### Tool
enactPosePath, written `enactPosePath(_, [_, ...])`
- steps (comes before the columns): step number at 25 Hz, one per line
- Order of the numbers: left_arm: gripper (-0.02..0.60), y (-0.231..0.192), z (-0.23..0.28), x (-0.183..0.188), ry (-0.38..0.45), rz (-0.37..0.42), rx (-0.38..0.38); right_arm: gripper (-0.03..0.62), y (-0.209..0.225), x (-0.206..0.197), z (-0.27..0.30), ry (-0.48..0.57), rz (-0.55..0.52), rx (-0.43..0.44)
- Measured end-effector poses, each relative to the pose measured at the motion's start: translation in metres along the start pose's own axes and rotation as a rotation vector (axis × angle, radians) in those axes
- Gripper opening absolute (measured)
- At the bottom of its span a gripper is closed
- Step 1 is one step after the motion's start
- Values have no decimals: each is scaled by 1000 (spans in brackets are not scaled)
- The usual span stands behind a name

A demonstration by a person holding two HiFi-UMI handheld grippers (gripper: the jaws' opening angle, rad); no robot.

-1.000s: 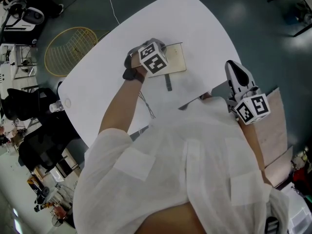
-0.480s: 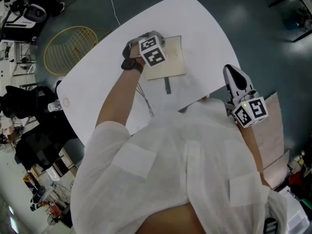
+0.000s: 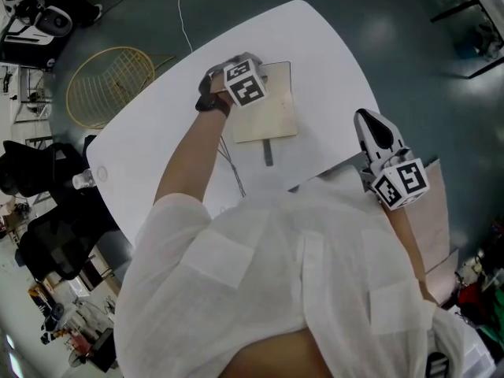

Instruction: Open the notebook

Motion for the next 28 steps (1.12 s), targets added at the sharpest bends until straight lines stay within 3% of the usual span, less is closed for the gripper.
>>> enactPosePath(4, [193, -12, 7, -2, 35, -5, 48, 18, 5, 4, 12, -10, -1, -2])
enactPosePath(19, [198, -34, -7, 1, 122, -92, 130, 18, 4, 2, 34, -23, -4, 16])
enactPosePath(24, [196, -42, -38, 7, 210, -227, 180, 18, -7, 5, 31, -9, -17, 24])
enactPosePath(28, [192, -52, -82, 8, 401, -501, 215, 18, -13, 9, 29, 9, -34, 31])
Point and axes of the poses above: the fingertips, and each gripper's own axes: z forward along the fingers, y to its right, x out of its top, the point moved 5 cm from there along -z, backward along the fingers, and after that the axes turned 7 degrees about x, right-handed, at the moved point
